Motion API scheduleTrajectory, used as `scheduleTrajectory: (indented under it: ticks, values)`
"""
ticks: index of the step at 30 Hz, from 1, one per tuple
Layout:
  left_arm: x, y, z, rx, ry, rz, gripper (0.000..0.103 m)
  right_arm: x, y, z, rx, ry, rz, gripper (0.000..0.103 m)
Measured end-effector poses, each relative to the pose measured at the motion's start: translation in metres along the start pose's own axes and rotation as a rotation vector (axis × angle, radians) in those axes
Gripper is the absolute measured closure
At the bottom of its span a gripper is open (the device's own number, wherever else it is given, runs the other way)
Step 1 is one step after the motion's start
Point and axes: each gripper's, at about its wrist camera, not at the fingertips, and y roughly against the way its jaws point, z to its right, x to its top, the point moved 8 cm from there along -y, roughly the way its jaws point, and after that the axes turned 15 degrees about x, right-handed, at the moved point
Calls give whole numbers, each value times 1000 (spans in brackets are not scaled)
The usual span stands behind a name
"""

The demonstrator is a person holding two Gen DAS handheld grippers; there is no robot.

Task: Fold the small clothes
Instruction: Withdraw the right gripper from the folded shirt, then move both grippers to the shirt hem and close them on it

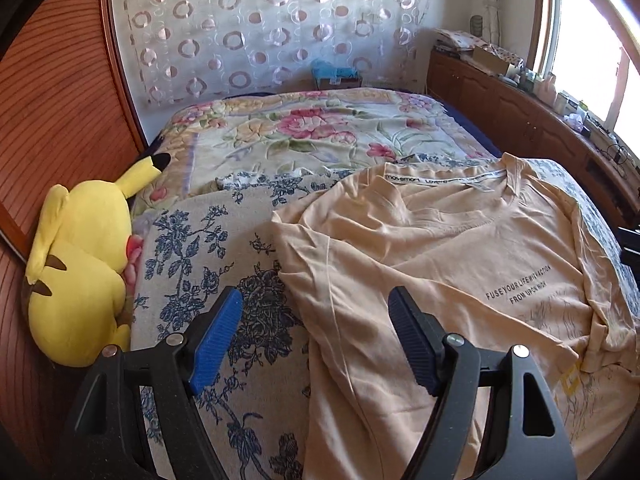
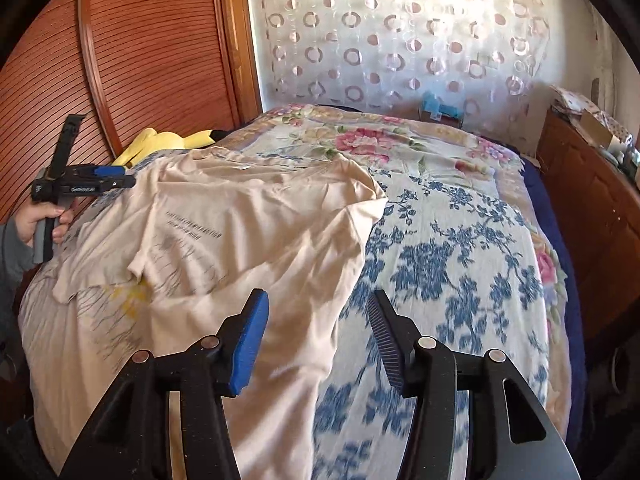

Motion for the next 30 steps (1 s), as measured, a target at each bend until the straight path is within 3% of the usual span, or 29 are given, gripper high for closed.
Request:
scheduleTrajectory:
  ticks: [12, 17, 27, 30]
  values:
    - [-1, -23, 0, 3, -28, -54, 26, 48, -75, 47, 0, -38, -49, 49]
    - [6, -23, 7, -22, -39, -54, 35, 53, -96, 54, 3, -36, -74, 49]
    - [5, -21, 15, -34, -63, -52, 36, 50, -103, 52, -28, 2, -75, 48]
    - [5, -19, 14, -55, -50, -45, 51, 50, -104, 51, -36, 10, -79, 48]
